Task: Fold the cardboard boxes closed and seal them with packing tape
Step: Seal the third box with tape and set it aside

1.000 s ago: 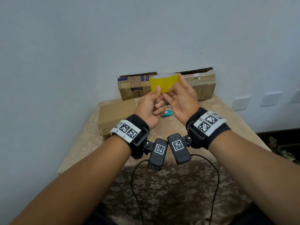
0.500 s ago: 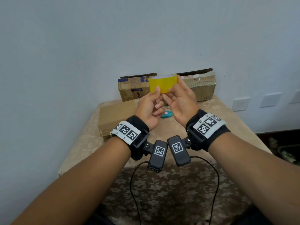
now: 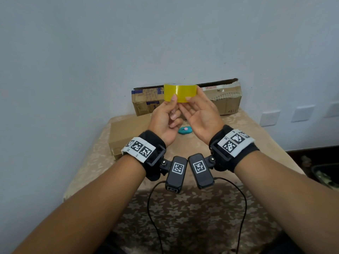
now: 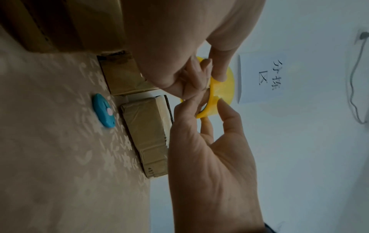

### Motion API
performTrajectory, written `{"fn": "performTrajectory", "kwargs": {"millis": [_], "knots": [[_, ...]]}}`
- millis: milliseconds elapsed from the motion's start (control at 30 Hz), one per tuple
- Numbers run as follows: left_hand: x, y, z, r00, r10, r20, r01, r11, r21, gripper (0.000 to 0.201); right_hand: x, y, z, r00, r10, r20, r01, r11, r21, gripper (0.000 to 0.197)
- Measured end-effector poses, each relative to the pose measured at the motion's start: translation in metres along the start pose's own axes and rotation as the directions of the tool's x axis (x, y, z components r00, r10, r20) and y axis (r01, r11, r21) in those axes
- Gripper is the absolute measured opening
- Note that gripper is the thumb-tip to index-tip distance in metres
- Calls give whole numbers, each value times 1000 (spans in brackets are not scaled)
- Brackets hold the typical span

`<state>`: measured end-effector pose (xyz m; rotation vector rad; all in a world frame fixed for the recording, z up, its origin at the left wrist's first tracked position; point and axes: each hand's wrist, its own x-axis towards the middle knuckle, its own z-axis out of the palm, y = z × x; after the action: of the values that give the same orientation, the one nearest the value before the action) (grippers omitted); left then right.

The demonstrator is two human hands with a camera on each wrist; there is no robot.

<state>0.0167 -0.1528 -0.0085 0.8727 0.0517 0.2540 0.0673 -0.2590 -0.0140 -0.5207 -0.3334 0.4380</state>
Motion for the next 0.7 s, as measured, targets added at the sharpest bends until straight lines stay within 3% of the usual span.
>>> {"fn": "performTrajectory", "kwargs": {"millis": [500, 700], "knots": [[2, -5, -8, 999, 27, -30, -25, 998, 58, 12, 4, 0, 1, 998, 11, -64, -20, 990, -138, 71], [1, -9, 1, 999, 33, 10, -33, 997, 74, 14, 5, -4, -5, 995, -16, -101, 6, 995, -101, 71]]}}
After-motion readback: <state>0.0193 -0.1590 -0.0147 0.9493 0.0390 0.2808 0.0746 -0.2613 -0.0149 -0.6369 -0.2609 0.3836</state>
